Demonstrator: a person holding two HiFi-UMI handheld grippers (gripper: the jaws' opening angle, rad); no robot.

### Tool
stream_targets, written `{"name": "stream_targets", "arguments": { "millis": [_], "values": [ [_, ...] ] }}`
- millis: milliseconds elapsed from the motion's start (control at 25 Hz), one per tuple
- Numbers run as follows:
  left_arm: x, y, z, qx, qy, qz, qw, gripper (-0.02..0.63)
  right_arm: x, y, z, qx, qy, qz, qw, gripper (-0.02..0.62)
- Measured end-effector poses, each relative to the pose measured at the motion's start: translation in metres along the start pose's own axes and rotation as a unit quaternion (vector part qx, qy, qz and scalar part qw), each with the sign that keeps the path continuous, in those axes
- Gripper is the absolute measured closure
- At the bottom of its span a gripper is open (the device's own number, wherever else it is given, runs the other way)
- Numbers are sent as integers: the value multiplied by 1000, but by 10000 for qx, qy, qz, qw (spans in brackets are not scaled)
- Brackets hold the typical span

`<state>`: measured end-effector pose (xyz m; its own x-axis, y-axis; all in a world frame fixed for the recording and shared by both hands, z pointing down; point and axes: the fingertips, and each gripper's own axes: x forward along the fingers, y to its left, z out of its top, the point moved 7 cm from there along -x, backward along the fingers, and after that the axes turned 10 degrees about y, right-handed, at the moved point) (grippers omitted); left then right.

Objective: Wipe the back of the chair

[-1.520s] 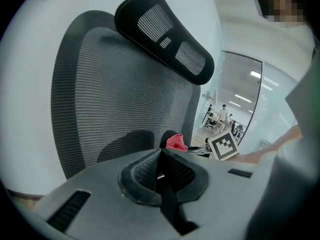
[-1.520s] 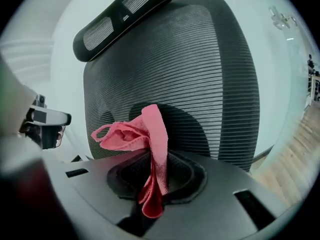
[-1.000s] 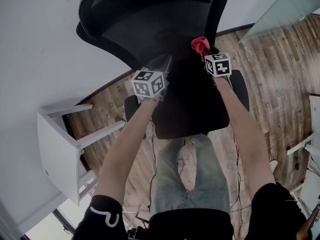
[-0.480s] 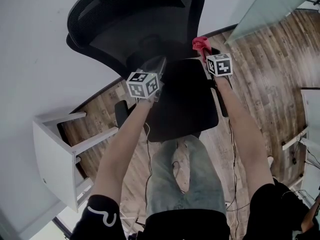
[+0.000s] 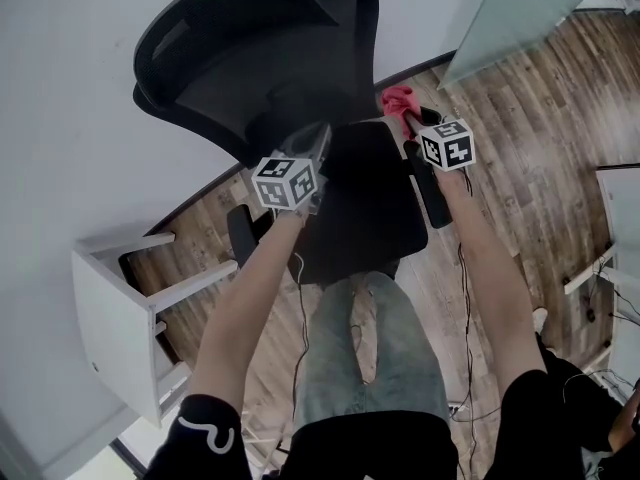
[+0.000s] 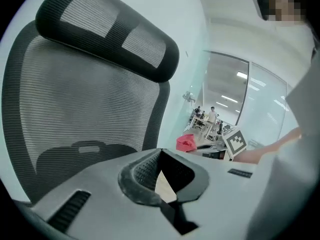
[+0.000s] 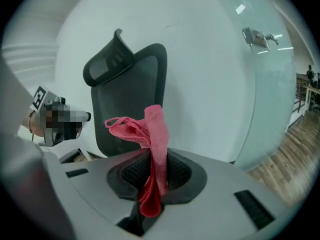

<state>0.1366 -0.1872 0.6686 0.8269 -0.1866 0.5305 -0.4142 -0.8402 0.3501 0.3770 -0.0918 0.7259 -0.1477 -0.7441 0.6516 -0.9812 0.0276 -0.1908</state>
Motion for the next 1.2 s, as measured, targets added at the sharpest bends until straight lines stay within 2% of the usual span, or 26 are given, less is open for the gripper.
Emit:
{"name": "stream_targets", "arguments": {
  "millis": [160, 400, 680, 960, 1200],
  "values": [
    [-40, -15, -3, -235, -156, 162, 9995, 581, -40, 20, 22, -274, -124, 237, 9993, 523],
    [-104, -46, 7, -206, -346, 250, 9989, 581, -96, 70, 54, -489, -354, 457, 9971, 525],
    [-209, -101, -11, -183, -664, 112, 9976, 581, -163, 174, 64, -503, -389, 497, 9967, 526],
    [-333, -135, -36, -129, -953, 420, 9945, 581, -238, 280, 57, -517, -851, 575, 9934, 526],
    [-416, -165, -53, -82, -1254, 686, 9897, 581, -292, 351, 48, -774, -932, 445, 9916, 526]
  ]
}}
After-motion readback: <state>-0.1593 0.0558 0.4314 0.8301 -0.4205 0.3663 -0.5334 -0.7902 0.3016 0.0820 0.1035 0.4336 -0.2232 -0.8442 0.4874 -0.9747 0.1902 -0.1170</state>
